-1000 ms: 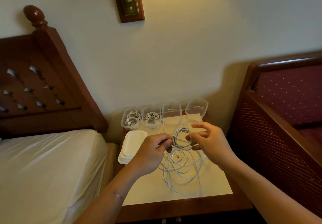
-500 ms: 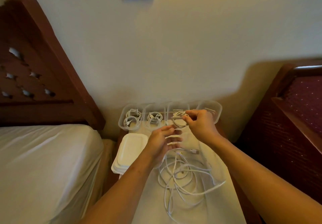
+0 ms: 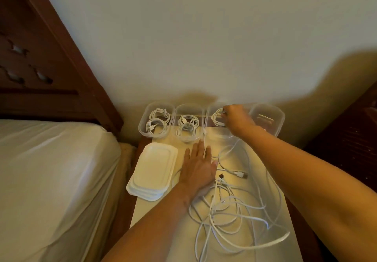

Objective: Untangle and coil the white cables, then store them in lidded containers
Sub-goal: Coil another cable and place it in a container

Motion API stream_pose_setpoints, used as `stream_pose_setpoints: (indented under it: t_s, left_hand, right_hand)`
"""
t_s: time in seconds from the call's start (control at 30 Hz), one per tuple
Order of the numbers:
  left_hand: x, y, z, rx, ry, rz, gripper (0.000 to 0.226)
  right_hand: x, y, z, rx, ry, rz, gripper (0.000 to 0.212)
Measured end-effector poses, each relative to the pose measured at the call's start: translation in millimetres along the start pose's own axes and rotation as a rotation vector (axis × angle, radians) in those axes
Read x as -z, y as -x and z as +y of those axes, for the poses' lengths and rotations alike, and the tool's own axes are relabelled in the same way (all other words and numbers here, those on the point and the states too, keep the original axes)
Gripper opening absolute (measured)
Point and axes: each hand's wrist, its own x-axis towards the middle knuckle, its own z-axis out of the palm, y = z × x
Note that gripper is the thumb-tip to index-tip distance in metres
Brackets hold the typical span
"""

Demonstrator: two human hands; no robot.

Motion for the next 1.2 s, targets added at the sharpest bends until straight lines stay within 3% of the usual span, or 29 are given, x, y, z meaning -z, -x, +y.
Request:
stream_pose_setpoints:
  t_s: [0.27, 0.5, 0.63, 0.83, 1.0, 1.2]
  left_hand:
    - [-22, 7, -2, -0.021, 0.083, 0.111, 0.072]
    - [-22, 8, -3, -0.029, 0.093, 0.132, 0.071]
    - [-22, 9, -3, -0.030, 0.095, 0.146, 0.070]
    - [-23, 9, -3, -0.034, 0.107, 0.152, 0.068]
    - [-21, 10, -3, -0.035, 0.123, 0.166, 0.069]
    - [-21, 9, -3, -0.030, 0.125, 0.165, 0.068]
  right_hand:
    - [-19, -4, -6, 0.081, 0.372, -0.039, 0.025]
    - [-17, -7, -9, 0.214, 0.589, -0.199, 0.033]
    - [-5, -3, -14, 0.227, 0.575, -0.238, 0.031]
    - [14, 7, -17, 0.197, 0.362, -0.069, 0.017]
    - [9, 16, -10, 0.181, 0.292, -0.183, 0.019]
    - [-6, 9, -6, 0.196, 0.223, -0.116, 0.018]
